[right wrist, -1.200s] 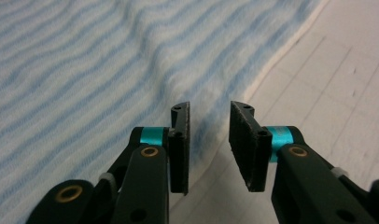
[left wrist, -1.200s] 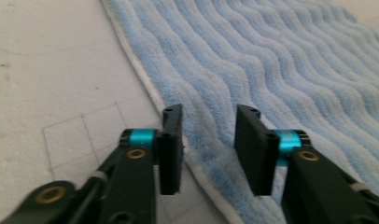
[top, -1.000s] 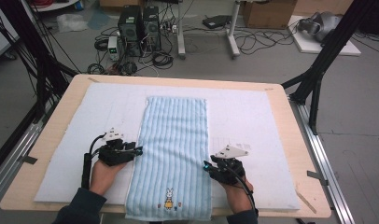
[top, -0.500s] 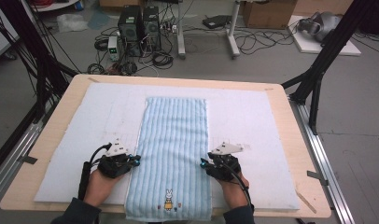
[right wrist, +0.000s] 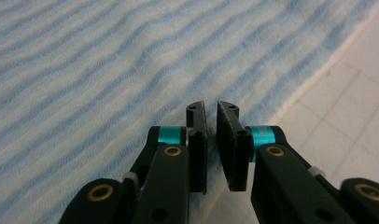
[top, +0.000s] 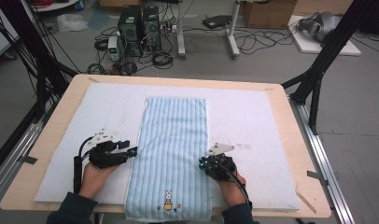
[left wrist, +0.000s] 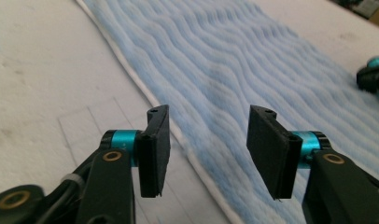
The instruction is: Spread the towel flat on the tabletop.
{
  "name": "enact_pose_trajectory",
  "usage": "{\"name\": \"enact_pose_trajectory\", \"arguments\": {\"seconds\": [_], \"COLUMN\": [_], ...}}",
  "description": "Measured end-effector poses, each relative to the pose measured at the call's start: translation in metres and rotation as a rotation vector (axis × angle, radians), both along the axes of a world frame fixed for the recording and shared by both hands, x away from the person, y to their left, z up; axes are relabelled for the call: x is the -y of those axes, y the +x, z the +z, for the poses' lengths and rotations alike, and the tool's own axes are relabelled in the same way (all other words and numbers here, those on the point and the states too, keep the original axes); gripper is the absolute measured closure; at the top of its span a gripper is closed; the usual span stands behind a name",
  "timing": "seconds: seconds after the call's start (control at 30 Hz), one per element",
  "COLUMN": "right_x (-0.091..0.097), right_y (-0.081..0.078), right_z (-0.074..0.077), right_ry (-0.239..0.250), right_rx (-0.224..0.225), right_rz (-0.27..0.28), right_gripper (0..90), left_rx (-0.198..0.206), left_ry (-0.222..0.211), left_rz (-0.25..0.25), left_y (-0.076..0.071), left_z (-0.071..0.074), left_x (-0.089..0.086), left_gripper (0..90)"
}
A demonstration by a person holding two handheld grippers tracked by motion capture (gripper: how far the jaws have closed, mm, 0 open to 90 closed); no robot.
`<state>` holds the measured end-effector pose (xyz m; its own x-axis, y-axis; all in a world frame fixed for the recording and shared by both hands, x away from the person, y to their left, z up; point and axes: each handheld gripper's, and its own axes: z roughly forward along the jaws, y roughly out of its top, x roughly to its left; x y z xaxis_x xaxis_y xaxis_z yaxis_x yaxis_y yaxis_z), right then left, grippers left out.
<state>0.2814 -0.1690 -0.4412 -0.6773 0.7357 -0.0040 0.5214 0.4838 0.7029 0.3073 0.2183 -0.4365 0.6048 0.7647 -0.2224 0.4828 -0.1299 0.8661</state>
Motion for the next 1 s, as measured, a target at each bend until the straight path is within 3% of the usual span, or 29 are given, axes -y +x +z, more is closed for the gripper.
{"name": "enact_pose_trajectory", "arguments": {"seconds": [0.07, 0.17, 0.23, 0.33, 0.43, 0.57, 0.73, 0.83, 1.0], "right_x": [0.005, 0.008, 0.008, 0.011, 0.015, 0.028, 0.050, 0.058, 0.064], "right_y": [-0.004, -0.006, -0.007, -0.007, -0.005, 0.003, 0.006, 0.006, 0.007], "right_z": [0.002, 0.002, 0.003, 0.008, 0.018, 0.024, 0.024, 0.027, 0.027], "right_ry": [-0.015, -0.024, -0.028, 0.047, 0.085, 0.095, 0.087, 0.088, 0.074], "right_rx": [-0.016, -0.005, -0.007, 0.029, 0.120, 0.169, 0.184, 0.204, 0.229], "right_rz": [-0.008, 0.006, 0.009, 0.011, -0.032, -0.117, -0.177, -0.174, -0.153], "right_gripper": [84.6, 84.1, 77.6, 64.3, 43.9, 29.4, 18.7, 12.7, 11.4], "left_rx": [0.015, 0.036, 0.045, 0.048, 0.059, 0.073, 0.088, 0.099, 0.120], "left_ry": [-0.028, -0.059, -0.070, -0.060, -0.053, -0.071, -0.108, -0.106, -0.100], "left_rz": [0.014, 0.021, 0.025, 0.038, 0.020, 0.013, 0.007, -0.001, -0.021], "left_y": [0.002, 0.003, 0.004, 0.004, 0.004, 0.004, 0.005, 0.004, 0.003], "left_z": [0.002, 0.005, 0.006, 0.006, 0.005, 0.008, 0.010, 0.011, 0.012], "left_x": [-0.003, -0.004, -0.004, -0.003, -0.004, -0.009, -0.016, -0.018, -0.016], "left_gripper": [42.7, 36.2, 31.4, 19.5, 19.5, 19.5, 19.0, 18.9, 19.3]}}
